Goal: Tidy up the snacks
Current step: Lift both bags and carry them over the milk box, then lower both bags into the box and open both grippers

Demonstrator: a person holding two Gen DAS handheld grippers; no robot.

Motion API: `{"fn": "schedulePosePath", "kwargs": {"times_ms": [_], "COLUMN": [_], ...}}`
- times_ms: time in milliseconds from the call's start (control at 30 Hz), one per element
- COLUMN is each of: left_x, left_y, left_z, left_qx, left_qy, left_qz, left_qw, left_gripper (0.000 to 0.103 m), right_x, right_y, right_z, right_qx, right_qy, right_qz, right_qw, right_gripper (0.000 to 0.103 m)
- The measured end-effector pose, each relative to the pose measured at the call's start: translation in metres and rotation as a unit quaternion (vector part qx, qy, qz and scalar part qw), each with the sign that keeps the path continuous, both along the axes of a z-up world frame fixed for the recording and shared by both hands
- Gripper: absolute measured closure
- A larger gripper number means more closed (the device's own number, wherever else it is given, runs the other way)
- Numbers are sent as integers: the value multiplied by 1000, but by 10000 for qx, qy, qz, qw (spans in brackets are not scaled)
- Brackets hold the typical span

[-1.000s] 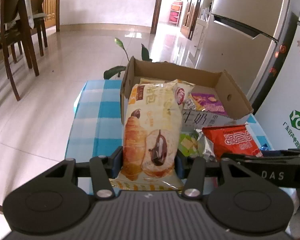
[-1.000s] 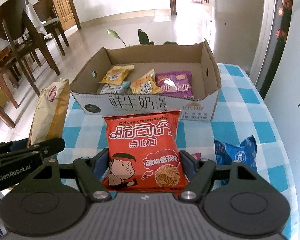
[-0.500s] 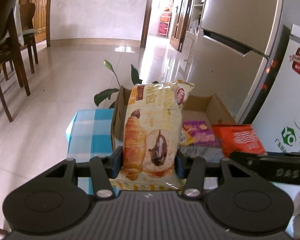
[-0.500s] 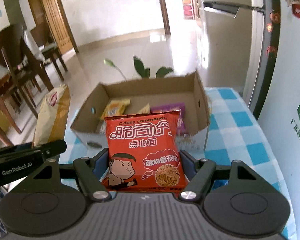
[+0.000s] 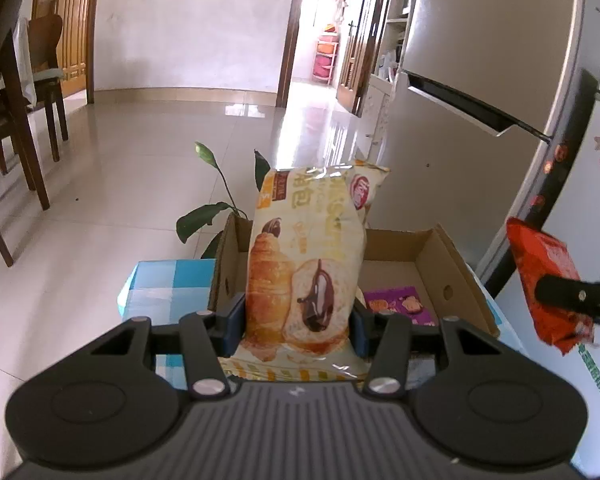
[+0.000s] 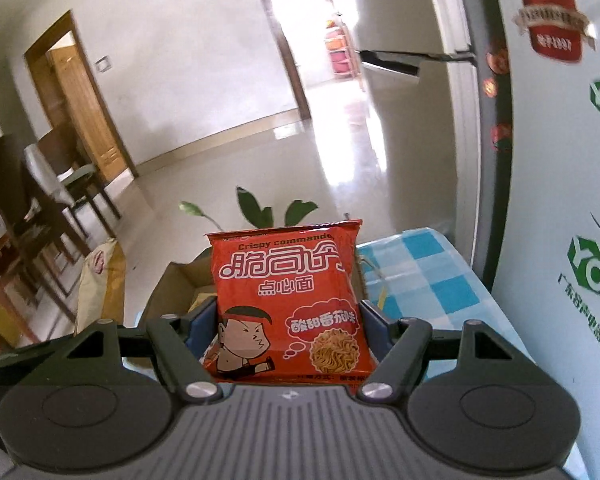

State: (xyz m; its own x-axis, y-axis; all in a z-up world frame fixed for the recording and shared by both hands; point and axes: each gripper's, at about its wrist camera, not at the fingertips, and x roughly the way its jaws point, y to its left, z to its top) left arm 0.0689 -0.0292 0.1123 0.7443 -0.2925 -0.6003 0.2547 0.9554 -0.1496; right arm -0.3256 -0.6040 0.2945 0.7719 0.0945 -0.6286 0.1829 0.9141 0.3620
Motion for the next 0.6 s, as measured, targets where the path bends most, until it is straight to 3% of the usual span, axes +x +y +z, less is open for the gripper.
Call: {"fn": "schedulePosePath", "kwargs": {"times_ms": [333, 600], "left_x": [37, 60], "left_y": [-19, -32], "left_z": [-17, -35], "left_qx": [36, 203], "left_qy": [189, 455], "left_qz": [105, 114], "left_qw": [9998, 9987], "left_gripper": [53, 53], "right_x": [35, 66], "right_y": [9, 10], "right_z": [-20, -44], "right_qx": [-73, 46], "right_qy": [67, 388], "right_qz": [-33, -166], "right_qw": [9999, 9991], "right_gripper": [25, 25]}}
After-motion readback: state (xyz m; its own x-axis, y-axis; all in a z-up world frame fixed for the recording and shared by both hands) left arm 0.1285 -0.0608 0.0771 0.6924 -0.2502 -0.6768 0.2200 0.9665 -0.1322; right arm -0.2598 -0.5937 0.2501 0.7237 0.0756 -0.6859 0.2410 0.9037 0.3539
